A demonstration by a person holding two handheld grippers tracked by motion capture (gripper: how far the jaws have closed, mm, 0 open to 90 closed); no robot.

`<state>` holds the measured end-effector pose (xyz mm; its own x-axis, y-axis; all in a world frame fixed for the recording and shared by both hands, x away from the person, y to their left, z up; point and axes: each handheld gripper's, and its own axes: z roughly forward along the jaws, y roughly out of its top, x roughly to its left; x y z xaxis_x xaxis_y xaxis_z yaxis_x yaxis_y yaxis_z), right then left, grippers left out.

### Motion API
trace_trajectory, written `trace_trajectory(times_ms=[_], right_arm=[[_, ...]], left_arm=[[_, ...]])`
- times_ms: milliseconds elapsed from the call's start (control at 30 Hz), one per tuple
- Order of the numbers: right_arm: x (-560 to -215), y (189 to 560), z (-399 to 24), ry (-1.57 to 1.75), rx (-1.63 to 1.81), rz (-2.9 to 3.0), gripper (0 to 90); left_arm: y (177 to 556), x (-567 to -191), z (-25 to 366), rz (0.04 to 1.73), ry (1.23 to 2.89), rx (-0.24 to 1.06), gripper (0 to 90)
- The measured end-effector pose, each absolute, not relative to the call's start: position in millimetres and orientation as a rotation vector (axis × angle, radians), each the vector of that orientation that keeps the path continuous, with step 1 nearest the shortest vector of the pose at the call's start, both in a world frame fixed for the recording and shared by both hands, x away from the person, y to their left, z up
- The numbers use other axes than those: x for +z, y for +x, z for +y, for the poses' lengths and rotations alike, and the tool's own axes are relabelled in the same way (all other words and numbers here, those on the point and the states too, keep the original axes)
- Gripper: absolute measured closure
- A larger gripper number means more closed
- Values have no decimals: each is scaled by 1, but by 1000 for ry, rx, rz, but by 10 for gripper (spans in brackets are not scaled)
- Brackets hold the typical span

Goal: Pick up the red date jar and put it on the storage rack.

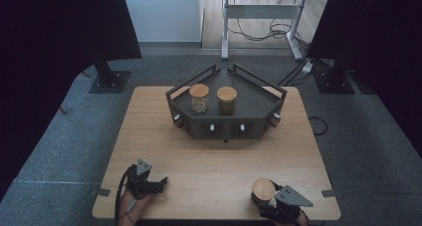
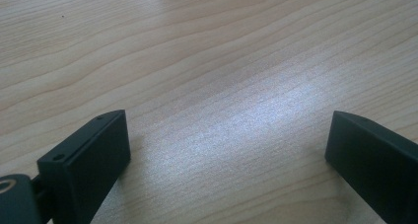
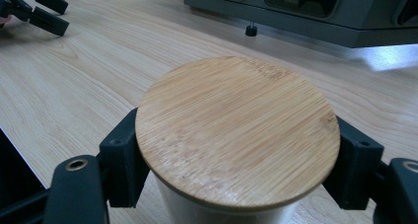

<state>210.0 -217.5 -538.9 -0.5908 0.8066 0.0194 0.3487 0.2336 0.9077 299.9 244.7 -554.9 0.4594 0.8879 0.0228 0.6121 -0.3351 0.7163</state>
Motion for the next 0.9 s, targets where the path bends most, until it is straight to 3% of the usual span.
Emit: trace_trajectory(times_ms=[900], right_arm=[[-533, 210, -221, 1081, 1337, 2025, 249]], left_arm=[[300, -555, 245, 1245, 2068, 553, 30]])
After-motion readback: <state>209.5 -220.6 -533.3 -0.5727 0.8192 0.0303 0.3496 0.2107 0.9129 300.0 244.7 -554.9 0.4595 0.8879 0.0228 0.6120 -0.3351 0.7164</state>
